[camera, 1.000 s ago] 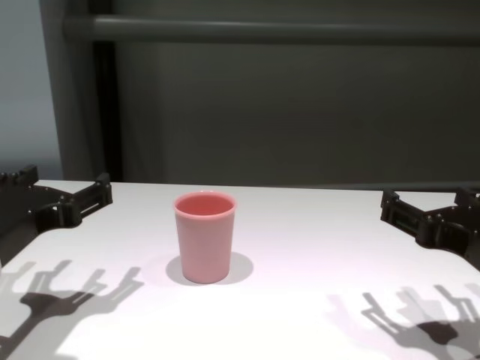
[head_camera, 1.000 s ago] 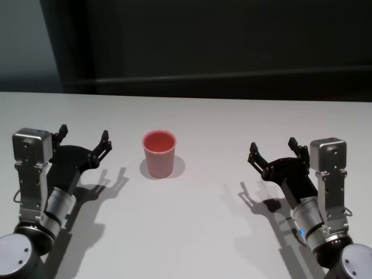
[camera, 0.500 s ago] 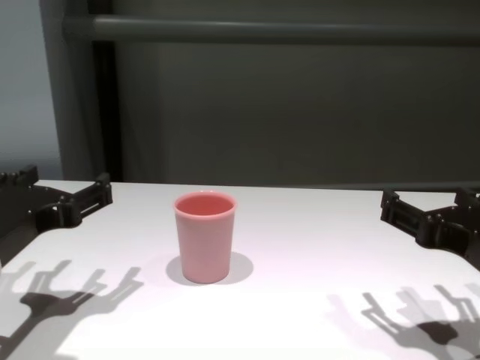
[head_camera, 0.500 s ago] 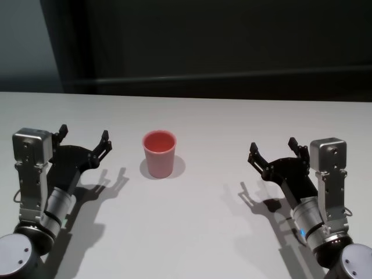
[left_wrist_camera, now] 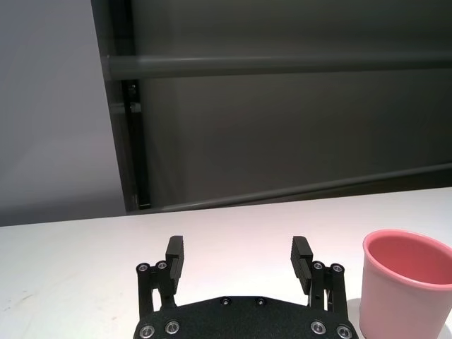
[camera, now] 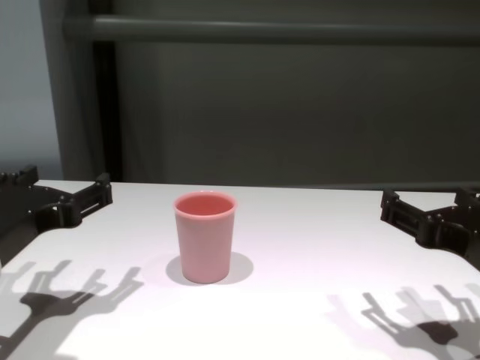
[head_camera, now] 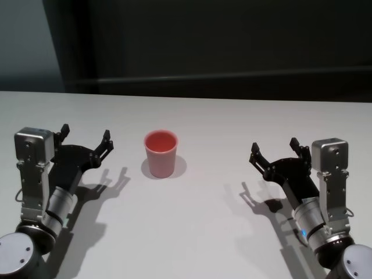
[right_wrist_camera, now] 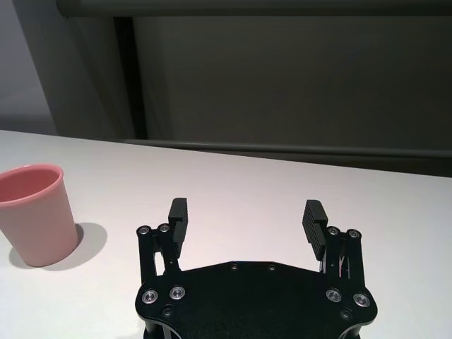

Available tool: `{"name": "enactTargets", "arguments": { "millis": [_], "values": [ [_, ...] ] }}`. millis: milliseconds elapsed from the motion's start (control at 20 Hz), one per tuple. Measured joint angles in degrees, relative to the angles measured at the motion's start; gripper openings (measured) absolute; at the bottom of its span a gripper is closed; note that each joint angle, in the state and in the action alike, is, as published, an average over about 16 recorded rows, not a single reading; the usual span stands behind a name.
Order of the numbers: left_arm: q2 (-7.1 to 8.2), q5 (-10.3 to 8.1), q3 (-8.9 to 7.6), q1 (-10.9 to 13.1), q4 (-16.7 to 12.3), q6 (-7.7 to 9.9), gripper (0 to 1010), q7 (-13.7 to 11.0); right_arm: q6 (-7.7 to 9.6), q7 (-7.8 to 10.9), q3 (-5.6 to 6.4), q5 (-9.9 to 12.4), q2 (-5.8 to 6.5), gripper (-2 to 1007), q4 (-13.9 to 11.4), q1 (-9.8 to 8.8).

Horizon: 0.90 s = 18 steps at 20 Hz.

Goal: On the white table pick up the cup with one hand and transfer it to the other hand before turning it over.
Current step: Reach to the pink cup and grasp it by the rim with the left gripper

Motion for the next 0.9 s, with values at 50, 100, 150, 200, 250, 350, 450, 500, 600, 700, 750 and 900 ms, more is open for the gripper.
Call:
{"name": "enactTargets", "arguments": {
  "millis": [50,100,150,200,250,350,450,500,600,700,750,900],
  "values": [
    [-0.03,-0.06,-0.10,0.00,-0.18,0.06,1001,-0.01,0.00,0.00,0.00,0.00,0.00,1002,0.00,0.00],
    [-0.06,-0.12,-0.21,0.01,-0.43,0.14,1001,-0.02,0.00,0.00,0.00,0.00,0.00,1002,0.00,0.00],
    [-0.08,-0.14,-0.33,0.03,-0.77,0.24,1001,-0.03,0.00,0.00,0.00,0.00,0.00,1002,0.00,0.00],
    [-0.05,-0.05,-0.44,0.05,-1.20,0.35,1001,-0.03,0.00,0.00,0.00,0.00,0.00,1002,0.00,0.00],
    [0.03,0.16,-0.52,0.06,-1.70,0.48,1001,-0.06,0.00,0.00,0.00,0.00,0.00,1002,0.00,0.00],
    [0.32,0.81,-0.62,0.02,-2.90,0.87,1001,-0.22,0.00,0.00,0.00,0.00,0.00,1002,0.00,0.00],
    [0.76,1.71,-0.66,-0.11,-4.22,1.42,1001,-0.50,0.00,0.00,0.00,0.00,0.00,1002,0.00,0.00],
    [1.03,2.22,-0.65,-0.22,-4.93,1.77,1001,-0.70,0.00,0.00,0.00,0.00,0.00,1002,0.00,0.00],
    [1.71,3.41,-0.57,-0.56,-6.42,2.71,1001,-1.31,0.00,0.00,0.00,0.00,0.00,1002,0.00,0.00],
    [2.57,4.73,-0.40,-1.05,-7.96,3.85,1001,-2.23,0.00,0.00,0.00,0.00,0.00,1002,0.00,0.00],
    [3.10,5.46,-0.27,-1.37,-8.75,4.47,1001,-2.80,0.00,0.00,0.00,0.00,0.00,1002,0.00,0.00],
    [5.11,8.05,0.55,-2.58,-10.69,6.27,1001,-5.05,0.00,0.00,-0.01,0.00,0.00,1002,0.00,0.00]
  ]
}}
